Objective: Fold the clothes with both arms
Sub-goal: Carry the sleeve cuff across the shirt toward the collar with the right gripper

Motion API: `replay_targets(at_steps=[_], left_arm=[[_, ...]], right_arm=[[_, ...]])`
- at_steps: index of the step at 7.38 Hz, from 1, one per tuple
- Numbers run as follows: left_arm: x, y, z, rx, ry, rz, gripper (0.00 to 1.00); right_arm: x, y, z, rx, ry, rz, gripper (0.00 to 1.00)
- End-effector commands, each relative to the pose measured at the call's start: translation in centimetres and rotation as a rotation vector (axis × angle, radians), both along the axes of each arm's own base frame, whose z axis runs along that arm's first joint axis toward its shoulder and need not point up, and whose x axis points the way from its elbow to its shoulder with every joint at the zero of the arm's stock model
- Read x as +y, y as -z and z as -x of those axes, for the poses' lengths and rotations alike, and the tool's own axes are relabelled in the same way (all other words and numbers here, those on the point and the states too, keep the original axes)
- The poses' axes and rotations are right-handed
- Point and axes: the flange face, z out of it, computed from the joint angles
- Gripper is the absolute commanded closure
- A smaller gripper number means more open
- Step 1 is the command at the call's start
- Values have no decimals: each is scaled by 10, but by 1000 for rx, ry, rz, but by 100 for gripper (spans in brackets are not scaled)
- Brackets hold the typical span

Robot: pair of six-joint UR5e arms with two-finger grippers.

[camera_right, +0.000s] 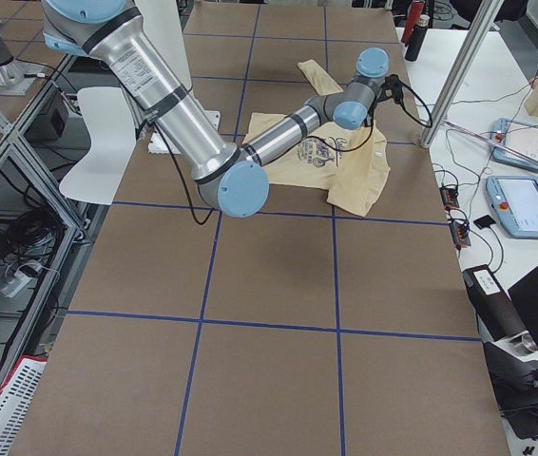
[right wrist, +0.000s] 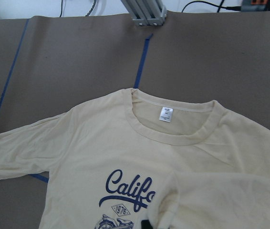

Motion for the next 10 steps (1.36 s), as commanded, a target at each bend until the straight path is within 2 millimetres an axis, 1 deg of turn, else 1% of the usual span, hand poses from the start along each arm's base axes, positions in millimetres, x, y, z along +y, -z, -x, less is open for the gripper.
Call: replay_targets(at_steps=[1, 2, 3, 4, 5, 6, 7, 8, 9, 10], left_arm=[[-2, -6, 0, 0, 0, 14, 1], [-4, -9, 0, 1, -1, 18, 1], [-4, -15, 1, 1, 1, 21, 1], [-7, -19, 0, 2, -1, 29, 1], [-8, -22, 0, 2, -1, 32, 1], [-8, -26, 0, 2, -1, 29, 1], [-13, -26, -1, 2, -1, 29, 1], [-15, -27, -1, 2, -1, 32, 1], [-15, -26, -1, 3, 0, 32, 1], [-22, -25, -2, 2, -2, 32, 1]], right_arm=[[-2, 73, 89, 27, -17, -58, 100], [-3, 80, 105, 42, -24, -60, 100], [-2, 78, 120, 60, -34, -62, 100], [2, 88, 131, 63, -41, -75, 100], [9, 89, 156, 85, -40, -79, 100], [24, 83, 182, 112, -54, -93, 100], [35, 77, 200, 123, -38, -91, 100], [46, 73, 214, 135, -36, -97, 100], [43, 72, 217, 148, -50, -98, 100], [40, 72, 218, 152, -63, -101, 100]])
